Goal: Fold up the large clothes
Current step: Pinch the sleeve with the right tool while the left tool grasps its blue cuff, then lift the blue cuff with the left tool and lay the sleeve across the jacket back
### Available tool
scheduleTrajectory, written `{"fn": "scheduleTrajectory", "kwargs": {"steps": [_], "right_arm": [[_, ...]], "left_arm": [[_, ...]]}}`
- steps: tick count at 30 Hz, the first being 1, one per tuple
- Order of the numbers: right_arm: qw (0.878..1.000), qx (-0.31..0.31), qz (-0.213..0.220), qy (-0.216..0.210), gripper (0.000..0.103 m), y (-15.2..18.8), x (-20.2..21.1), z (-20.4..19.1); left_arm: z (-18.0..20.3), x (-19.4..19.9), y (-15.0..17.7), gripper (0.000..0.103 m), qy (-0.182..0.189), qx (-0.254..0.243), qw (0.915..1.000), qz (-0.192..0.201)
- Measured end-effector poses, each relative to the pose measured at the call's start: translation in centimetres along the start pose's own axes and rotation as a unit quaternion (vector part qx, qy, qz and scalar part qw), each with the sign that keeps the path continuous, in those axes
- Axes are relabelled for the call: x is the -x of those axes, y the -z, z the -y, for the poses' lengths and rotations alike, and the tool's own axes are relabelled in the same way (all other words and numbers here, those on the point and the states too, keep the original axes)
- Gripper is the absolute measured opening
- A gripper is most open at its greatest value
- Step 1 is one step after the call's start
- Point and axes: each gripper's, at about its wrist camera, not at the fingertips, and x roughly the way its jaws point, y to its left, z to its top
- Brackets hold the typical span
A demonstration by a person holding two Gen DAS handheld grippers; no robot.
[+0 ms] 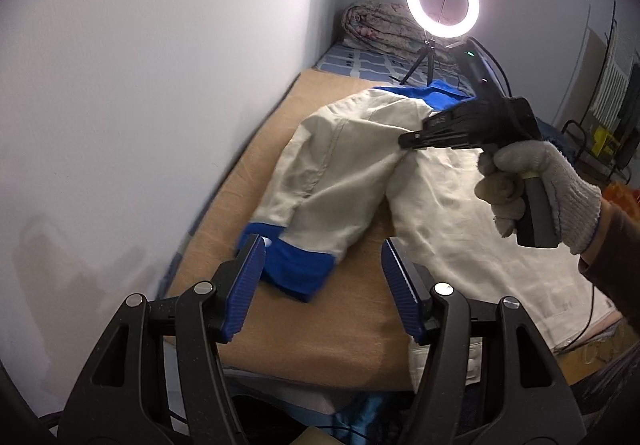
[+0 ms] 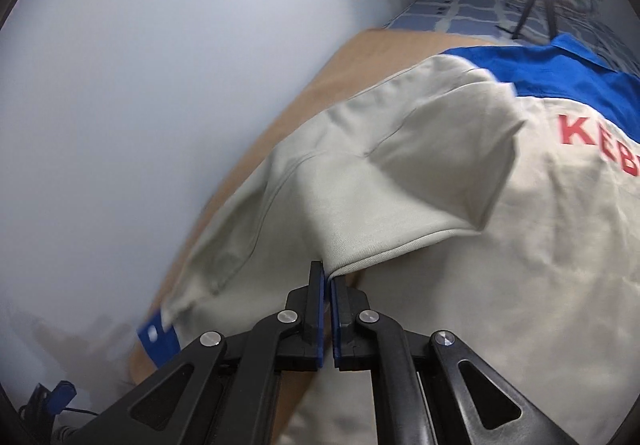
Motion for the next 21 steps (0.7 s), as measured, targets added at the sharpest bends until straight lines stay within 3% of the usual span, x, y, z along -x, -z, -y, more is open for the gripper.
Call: {"fn": "scheduleTrajectory", "kwargs": {"steps": [5, 11, 16, 19, 21], "right_arm": [[1.000, -0.005, -0.013, 0.021, 0.000, -0.6, -1.3, 2.1], [0.999, 0.001, -0.027, 0.036, 0.000, 1.5, -2.1, 3.4], [0.999, 0.007, -0.029, 0.031, 0.000, 2.7, -2.2, 4.0], [0.999, 0.002, -0.030, 0.023, 0.000, 3.0, -2.6, 4.4], [0.999, 0.000, -0.030, 0.020, 0.000, 3.3, -2.5, 4.4]], "left_arm": [[-2.0, -2.6, -0.6, 0.063, 0.032, 0.049, 0.9970, -0.050], [-3.7, -8.3, -1.3, 0.063, 0.021, 0.089, 0.9877, -0.127], [-6.5, -13.2, -1.6, 0.063, 0.029, 0.171, 0.9669, -0.187], [-7.6, -14.9, -1.0, 0.063, 0.027, 0.194, 0.9596, -0.202], [-7.5, -15.5, -0.6, 0.049, 0.034, 0.201, 0.9574, -0.204]]}}
